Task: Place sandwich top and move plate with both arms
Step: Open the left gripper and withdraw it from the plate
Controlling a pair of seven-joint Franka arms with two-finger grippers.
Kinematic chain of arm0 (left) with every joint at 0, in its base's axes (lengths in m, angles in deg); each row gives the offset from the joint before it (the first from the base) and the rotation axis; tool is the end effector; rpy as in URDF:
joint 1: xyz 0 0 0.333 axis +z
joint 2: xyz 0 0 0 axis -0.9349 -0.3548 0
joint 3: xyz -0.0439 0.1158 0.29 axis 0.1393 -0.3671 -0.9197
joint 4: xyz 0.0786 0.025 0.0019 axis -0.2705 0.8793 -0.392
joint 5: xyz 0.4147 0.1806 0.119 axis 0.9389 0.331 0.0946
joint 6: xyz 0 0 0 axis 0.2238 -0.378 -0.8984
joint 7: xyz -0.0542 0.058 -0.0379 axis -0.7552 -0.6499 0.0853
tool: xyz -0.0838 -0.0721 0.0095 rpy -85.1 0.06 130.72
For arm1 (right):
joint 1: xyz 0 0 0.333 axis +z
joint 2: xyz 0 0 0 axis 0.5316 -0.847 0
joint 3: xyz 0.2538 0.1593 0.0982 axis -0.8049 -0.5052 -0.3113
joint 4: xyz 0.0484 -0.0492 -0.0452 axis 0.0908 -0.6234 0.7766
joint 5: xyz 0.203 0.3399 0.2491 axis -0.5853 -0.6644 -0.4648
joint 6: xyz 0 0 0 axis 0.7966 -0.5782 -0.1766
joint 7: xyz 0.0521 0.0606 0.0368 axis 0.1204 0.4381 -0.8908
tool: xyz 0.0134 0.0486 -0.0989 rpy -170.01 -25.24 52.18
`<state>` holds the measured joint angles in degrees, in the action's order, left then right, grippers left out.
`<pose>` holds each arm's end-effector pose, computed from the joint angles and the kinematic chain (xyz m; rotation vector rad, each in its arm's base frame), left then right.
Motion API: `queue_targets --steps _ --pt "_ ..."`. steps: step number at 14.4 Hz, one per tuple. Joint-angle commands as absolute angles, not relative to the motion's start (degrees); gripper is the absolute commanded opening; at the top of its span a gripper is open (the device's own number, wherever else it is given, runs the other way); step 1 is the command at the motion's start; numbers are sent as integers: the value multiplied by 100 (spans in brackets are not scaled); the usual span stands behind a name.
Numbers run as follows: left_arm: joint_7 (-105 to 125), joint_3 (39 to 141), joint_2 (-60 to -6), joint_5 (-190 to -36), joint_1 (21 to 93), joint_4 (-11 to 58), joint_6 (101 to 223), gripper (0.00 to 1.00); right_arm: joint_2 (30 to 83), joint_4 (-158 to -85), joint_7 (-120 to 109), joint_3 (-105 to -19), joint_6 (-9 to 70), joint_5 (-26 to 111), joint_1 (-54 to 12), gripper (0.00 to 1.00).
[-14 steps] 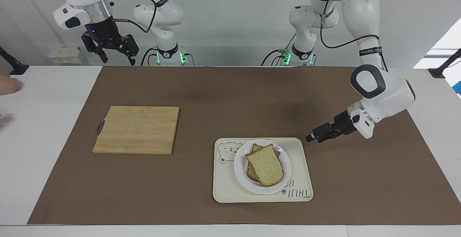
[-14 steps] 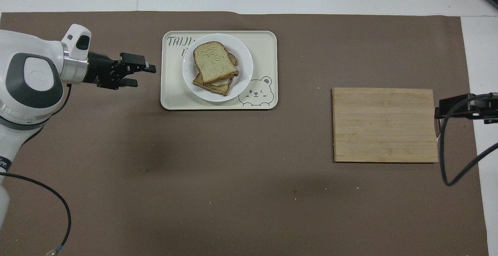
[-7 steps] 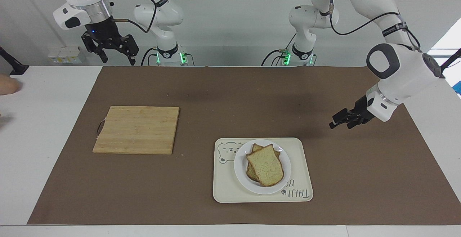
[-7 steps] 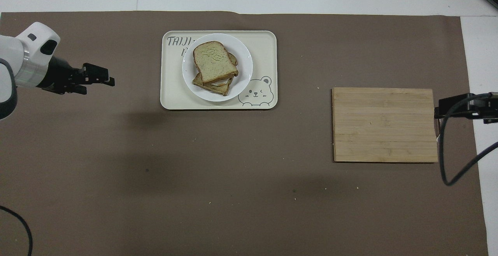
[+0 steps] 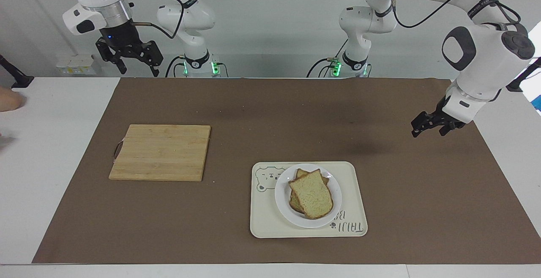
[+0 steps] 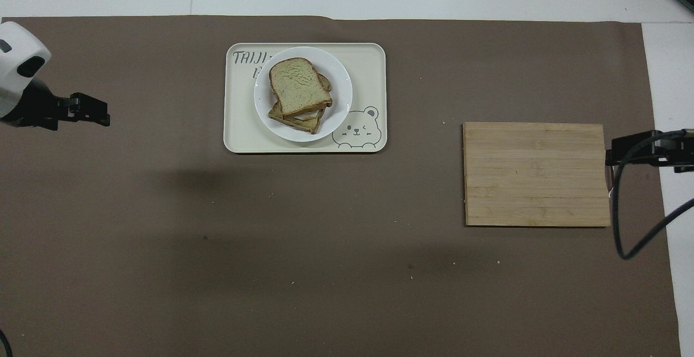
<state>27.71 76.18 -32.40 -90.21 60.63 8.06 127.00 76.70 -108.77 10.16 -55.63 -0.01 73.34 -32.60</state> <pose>0.6879 0.0118 0.5001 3.1279 0.0036 0.0181 0.5990 0.0028 0.6591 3.1261 -0.1962 0.0278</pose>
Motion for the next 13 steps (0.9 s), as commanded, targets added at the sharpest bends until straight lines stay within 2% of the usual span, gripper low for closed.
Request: queue_targets --steps 1,7,10,13 --pt "2697 7633 -2858 -8749 6043 780 12375 100 7766 -10977 883 -5604 72 7333 -3343 100" --pt "2706 7686 -2181 -8634 5981 674 11418 100 7766 -10898 900 -5446 108 7333 -3440 100" --pt "2715 7747 -2197 -8660 5972 349 11065 100 7766 -10898 892 -5463 108 7333 -3422 100" --pt "2689 7782 -2215 -8731 5955 331 11012 100 7766 -10898 900 -5463 108 7333 -3422 100"
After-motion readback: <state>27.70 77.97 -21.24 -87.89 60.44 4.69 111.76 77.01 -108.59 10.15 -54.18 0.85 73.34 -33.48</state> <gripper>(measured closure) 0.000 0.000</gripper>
